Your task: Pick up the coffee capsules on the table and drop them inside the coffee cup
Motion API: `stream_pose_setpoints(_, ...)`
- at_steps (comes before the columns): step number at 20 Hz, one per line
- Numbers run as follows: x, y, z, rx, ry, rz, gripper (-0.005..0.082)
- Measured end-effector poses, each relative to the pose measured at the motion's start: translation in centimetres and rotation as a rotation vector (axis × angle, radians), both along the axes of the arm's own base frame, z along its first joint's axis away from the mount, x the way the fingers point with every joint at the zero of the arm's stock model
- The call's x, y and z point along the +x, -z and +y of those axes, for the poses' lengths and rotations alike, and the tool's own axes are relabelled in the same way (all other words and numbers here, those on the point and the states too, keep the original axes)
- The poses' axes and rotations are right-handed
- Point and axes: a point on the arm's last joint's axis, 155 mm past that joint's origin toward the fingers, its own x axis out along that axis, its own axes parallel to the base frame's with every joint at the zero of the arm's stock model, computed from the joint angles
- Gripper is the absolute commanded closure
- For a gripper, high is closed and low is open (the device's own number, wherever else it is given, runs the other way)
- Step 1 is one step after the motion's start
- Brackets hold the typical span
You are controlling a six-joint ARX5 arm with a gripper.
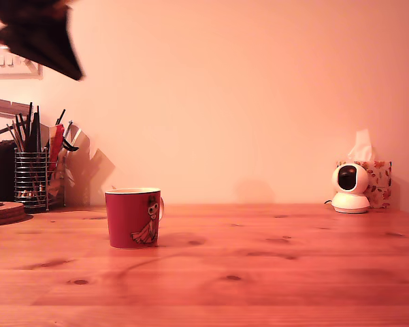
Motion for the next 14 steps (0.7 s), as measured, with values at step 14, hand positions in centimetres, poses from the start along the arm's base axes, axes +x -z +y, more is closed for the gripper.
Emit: stream_pose_setpoints(14,-5.5,1.6,5.6,-0.054,-0.185,-0.156,0.0789)
